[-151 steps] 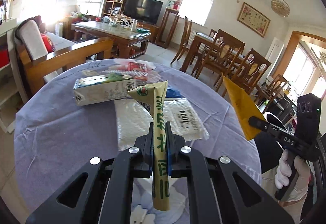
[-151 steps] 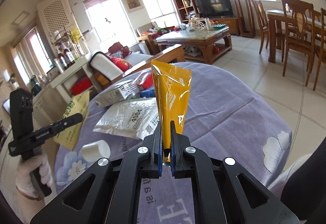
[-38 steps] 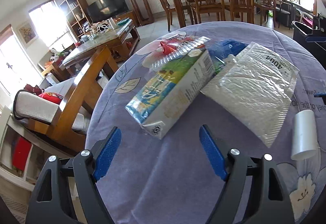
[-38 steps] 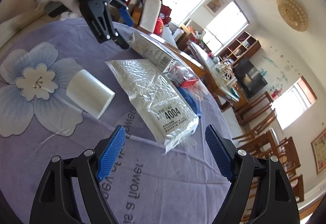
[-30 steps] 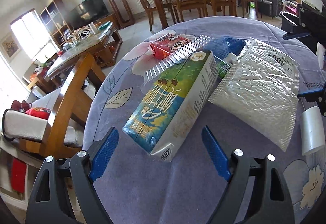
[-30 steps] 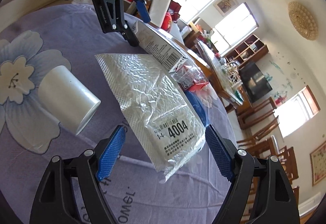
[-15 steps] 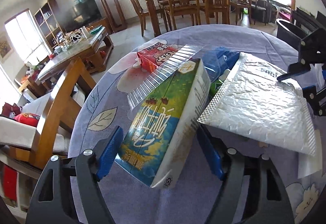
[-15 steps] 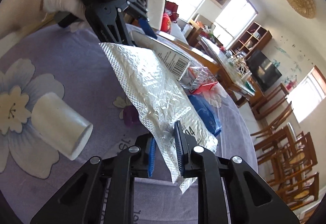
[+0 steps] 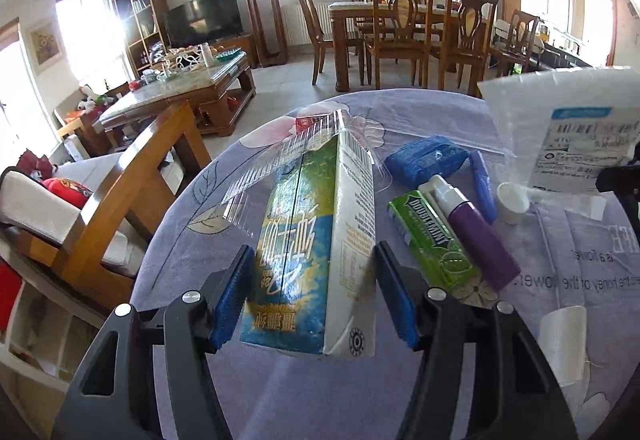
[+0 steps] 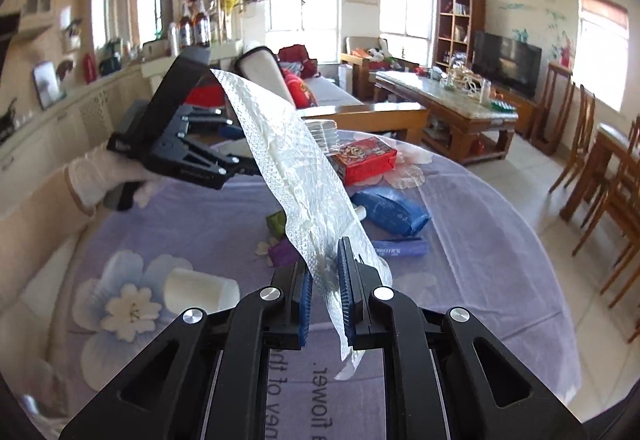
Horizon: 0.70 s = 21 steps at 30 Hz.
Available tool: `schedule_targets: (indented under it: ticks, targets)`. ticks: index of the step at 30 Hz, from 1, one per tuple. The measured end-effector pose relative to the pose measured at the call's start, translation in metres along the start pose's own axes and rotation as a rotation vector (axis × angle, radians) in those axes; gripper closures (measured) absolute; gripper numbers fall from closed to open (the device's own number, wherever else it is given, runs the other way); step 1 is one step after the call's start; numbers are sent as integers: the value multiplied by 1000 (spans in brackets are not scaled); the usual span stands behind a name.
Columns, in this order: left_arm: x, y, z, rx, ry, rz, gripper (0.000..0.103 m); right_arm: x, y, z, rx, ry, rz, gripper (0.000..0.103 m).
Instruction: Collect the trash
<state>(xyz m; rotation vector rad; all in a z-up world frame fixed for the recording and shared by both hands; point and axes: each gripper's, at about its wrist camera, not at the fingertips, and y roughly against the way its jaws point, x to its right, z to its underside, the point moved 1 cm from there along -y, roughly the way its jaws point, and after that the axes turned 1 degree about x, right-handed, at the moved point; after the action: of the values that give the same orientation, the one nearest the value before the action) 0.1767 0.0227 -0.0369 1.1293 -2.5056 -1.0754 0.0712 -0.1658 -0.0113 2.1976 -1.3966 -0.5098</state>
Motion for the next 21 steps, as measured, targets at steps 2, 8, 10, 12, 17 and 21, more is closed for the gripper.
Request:
schedule_targets:
  ticks: [2, 8, 10, 12, 17, 21]
  targets:
    - [7, 9, -1, 16, 19, 17, 43, 9, 14, 2, 22, -80, -30, 90]
    - [31, 39, -6, 87, 74, 78, 44, 24, 51, 21, 88, -270, -113, 94]
    - [43, 46, -6, 102, 77, 85, 45, 26, 60, 29, 106, -320, -133, 94]
    - [52, 52, -6, 113, 77, 89, 45, 29, 68, 35, 120, -357, -144, 94]
    - [69, 56, -6, 115, 95, 94, 62, 33, 81, 48, 118, -391, -136, 96]
    - [77, 49, -3, 90, 109, 95, 62, 35, 82, 56, 90, -389, -129, 96]
